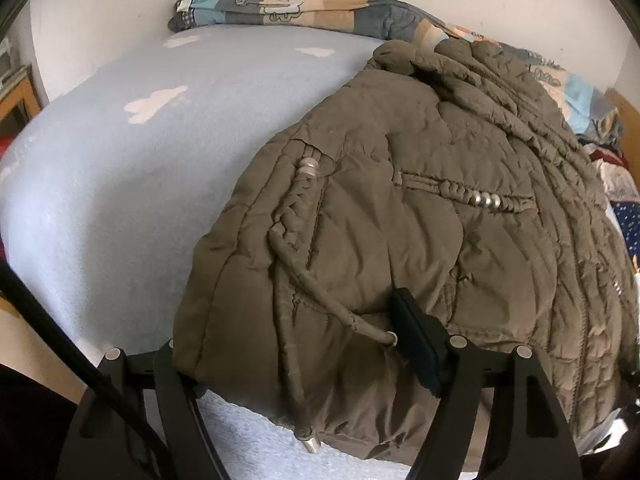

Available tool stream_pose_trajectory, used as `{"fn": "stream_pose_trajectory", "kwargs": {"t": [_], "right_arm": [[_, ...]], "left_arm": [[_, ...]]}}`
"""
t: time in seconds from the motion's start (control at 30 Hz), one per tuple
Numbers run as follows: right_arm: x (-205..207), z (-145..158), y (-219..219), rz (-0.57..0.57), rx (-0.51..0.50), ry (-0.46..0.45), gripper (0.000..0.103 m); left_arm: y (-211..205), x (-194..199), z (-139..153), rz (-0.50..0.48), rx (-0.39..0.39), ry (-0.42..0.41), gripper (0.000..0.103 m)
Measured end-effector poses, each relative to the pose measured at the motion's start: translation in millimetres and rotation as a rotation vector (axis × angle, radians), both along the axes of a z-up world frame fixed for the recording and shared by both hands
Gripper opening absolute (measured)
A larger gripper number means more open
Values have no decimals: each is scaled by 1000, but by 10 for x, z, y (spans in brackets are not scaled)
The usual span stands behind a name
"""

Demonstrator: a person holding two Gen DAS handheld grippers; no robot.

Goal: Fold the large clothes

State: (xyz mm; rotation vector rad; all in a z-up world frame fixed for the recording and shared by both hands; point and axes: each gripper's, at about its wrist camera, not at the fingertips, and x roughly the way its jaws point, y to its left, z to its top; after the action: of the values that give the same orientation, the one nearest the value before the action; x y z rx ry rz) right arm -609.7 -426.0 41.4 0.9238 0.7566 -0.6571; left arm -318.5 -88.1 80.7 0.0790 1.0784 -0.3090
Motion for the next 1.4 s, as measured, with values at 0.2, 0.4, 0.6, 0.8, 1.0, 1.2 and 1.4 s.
{"fn": "stream_pose_trajectory", "kwargs": {"t": [0.2,0.4,0.6,0.8,1.0,1.2,1.4], "right_arm": [[83,116,85,57,-89,20,36],[90,120,93,60,-108,26,35],[89,128,88,49,-96,23,35],[76,147,85,48,-103,19,35],[36,268,97,76,-122,-8,24],[48,413,174,108,-187,-18,19],[19,417,175,97,-179,-37,19]], "left_arm": [[-29,-5,-25,-8,43,-20,83],[-65,-7,-27,-16,62,-31,84],[-116,-56,6,-30,78,-52,75],[-204,-132,39,-67,122,-104,68],[-299,-214,130,-121,147,-163,40],[-257,-206,196,-122,118,-166,32],[-234,-238,238,-133,107,-181,30]]}}
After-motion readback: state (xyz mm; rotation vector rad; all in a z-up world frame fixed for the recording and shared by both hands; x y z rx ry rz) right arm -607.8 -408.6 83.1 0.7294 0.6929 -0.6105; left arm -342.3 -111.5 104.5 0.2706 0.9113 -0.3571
